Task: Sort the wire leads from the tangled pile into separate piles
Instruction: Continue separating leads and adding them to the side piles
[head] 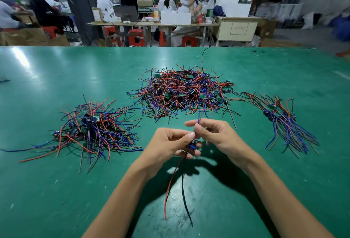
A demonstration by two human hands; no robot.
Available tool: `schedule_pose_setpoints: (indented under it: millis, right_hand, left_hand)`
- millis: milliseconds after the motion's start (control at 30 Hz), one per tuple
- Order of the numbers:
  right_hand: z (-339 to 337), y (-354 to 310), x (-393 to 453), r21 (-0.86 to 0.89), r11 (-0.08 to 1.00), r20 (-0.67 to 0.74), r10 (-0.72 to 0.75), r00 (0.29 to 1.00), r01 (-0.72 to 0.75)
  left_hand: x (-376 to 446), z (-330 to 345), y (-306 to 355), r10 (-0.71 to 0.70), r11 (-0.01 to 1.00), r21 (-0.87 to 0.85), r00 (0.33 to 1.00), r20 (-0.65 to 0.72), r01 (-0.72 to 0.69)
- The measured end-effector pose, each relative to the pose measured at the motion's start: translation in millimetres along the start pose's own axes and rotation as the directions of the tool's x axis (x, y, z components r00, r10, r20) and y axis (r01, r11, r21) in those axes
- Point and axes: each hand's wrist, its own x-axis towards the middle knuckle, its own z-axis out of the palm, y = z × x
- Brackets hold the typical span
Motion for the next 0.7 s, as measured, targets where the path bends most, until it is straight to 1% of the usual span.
schedule_pose_setpoints:
  millis: [67,133,233,333,433,533,700]
  right_hand:
    - [4,0,-1,0.043,0.998,0.031,0.033,0.999,-0.035]
    - [8,1,0,0.085,0.995,0.029,0.046,0.999,-0.049]
    - [20,2,2,0.074,0.997,0.002,0.035,0.999,-0.035]
    - [37,7,3,0.093,0.995,-0.07,0.035,0.997,-0.028]
    - [47,14,4,0.112,0.993,-0.175,0.061,0.983,-0.042]
    - [51,17,8,0.108,0.992,-0.29,0.098,0.952,-0.069]
    - [39,12,12,0.018,0.992,-0.485,0.118,0.867,-0.125]
  left_hand:
    - [0,3,0,-0.002,1.0,0.019,1.0,-0.013,0.002]
    - [2,4,0,0.007,0.999,0.045,0.999,-0.054,-0.005]
    - [4,5,0,0.024,0.998,0.053,0.989,-0.144,-0.017]
    - [3,6,-2,0.03,0.996,0.092,0.982,-0.188,-0.013]
    - [3,8,-2,0.039,0.988,0.155,0.984,-0.176,-0.011]
    - [4,8,1,0.005,0.98,0.197,0.99,-0.139,0.022]
    - [3,10,2,-0.079,0.986,0.148,0.997,-0.009,0.079]
